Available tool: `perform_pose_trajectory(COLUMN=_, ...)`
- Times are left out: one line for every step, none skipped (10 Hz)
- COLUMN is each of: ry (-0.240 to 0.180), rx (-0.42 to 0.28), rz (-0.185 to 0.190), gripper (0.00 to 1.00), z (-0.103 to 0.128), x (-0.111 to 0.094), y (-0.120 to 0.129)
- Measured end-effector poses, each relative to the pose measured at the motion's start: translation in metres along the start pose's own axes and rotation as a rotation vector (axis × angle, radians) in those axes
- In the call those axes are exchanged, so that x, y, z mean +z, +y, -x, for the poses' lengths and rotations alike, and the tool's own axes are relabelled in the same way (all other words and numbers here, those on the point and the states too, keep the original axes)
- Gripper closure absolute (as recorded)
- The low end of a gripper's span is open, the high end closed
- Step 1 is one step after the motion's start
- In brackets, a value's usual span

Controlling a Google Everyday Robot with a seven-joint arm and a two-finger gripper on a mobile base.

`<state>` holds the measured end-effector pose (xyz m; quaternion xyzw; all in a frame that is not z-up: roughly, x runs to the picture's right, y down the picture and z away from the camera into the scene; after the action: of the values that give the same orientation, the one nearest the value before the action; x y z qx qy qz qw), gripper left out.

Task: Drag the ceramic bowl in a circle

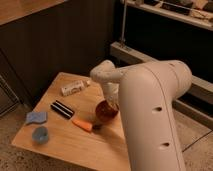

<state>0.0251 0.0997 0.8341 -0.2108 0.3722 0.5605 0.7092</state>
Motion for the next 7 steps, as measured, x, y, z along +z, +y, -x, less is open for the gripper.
perform_pose_trajectory(ry=-0.021, rx=-0.044, rz=0.010, gripper=1.00, z=0.006, x=-0.010, y=0.019)
perform_pose_trajectory(ry=-0.037, rx=-0.086, rz=0.016, gripper=1.00, z=0.013, x=-0.018, y=0.035)
perform_pose_trajectory(ry=-0.053, rx=-0.126, rz=0.021, gripper=1.00, z=0.022, x=-0.026, y=0.053)
perform_pose_trajectory(ry=-0.063, rx=-0.152, rz=0.023, gripper=1.00, z=0.033, x=-0.031, y=0.066)
perform_pose_trajectory(ry=-0.071, rx=-0.166, rz=0.025, gripper=1.00, z=0.043, x=-0.034, y=0.074)
perform_pose_trajectory(ry=-0.080, rx=-0.177, rz=0.028, gripper=1.00, z=0.059, x=-0.037, y=0.081)
perform_pose_trajectory(ry=-0.085, rx=-0.178, rz=0.026, gripper=1.00, z=0.071, x=-0.038, y=0.083)
